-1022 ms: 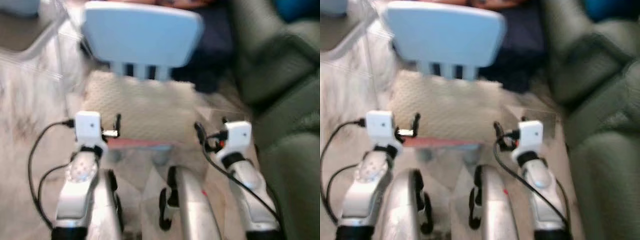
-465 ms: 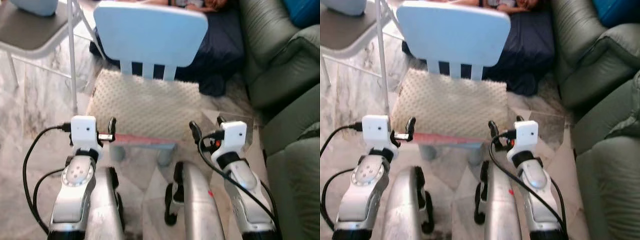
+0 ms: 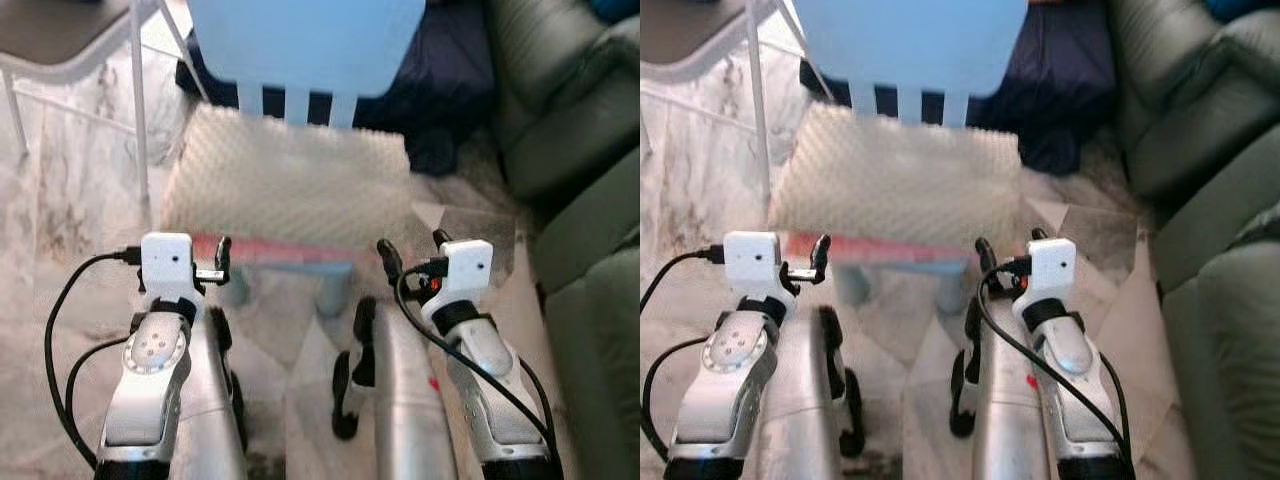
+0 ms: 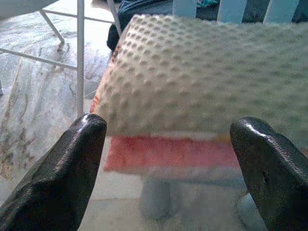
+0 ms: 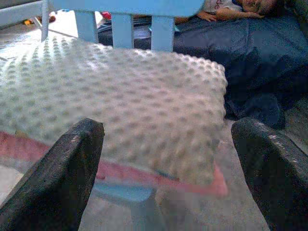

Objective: Move the pillow to the sofa

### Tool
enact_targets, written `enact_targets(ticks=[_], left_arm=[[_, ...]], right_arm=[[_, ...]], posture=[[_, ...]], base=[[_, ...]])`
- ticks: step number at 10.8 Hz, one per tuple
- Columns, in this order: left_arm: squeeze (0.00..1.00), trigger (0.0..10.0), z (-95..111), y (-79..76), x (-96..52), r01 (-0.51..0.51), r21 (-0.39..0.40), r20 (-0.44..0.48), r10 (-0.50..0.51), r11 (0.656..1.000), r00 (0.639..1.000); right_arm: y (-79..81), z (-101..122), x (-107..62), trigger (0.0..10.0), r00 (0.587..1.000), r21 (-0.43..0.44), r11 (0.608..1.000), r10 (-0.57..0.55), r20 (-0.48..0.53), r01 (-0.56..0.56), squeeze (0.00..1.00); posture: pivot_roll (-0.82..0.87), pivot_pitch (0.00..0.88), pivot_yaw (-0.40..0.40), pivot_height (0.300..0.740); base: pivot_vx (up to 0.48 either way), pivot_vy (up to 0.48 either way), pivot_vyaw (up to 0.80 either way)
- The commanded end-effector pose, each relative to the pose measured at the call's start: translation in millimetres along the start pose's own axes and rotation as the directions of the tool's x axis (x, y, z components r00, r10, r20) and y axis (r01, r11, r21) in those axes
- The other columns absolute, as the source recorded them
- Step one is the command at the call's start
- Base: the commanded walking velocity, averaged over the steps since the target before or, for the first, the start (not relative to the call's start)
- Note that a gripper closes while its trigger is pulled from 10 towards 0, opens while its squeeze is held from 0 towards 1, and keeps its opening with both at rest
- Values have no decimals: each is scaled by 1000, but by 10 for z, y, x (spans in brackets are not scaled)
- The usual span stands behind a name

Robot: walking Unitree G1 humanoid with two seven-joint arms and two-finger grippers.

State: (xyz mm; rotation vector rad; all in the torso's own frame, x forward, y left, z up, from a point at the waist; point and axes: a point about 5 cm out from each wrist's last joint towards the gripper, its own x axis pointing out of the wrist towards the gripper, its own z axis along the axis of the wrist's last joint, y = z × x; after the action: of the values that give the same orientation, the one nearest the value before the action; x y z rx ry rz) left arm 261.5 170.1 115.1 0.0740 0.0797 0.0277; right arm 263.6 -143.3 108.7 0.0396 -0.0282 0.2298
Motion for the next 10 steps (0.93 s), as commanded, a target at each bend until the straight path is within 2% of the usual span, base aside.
enact_targets(ticks=[1, 3, 8, 10], left_arm=[[0, 10000, -38, 24, -16, -11, 13, -22, 11, 1000, 1000], [0, 10000, -31, 56, -17, -23, 21, -17, 23, 1000, 1000], [0, 10000, -38, 21, -6, -9, 11, -22, 9, 1000, 1000], [0, 10000, -42, 3, -3, -8, 6, -25, 8, 1000, 1000]], right_arm=[[-33, -41, -35, 10000, 1000, 8, 1000, -15, -20, 15, 0], [-24, -44, -32, 10000, 1000, 6, 1000, -10, -22, 10, 0], [-27, -53, -20, 10000, 1000, 0, 1000, -8, -27, 8, 0], [-31, -54, -12, 10000, 1000, -3, 1000, -6, -28, 6, 0]], posture=[[4, 320, -64, 506], [3, 319, -65, 506], [-2, 320, -68, 506], [-1, 317, -69, 506]], base=[[0, 0, 0], [0, 0, 0], [258, 0, 0], [0, 0, 0]])
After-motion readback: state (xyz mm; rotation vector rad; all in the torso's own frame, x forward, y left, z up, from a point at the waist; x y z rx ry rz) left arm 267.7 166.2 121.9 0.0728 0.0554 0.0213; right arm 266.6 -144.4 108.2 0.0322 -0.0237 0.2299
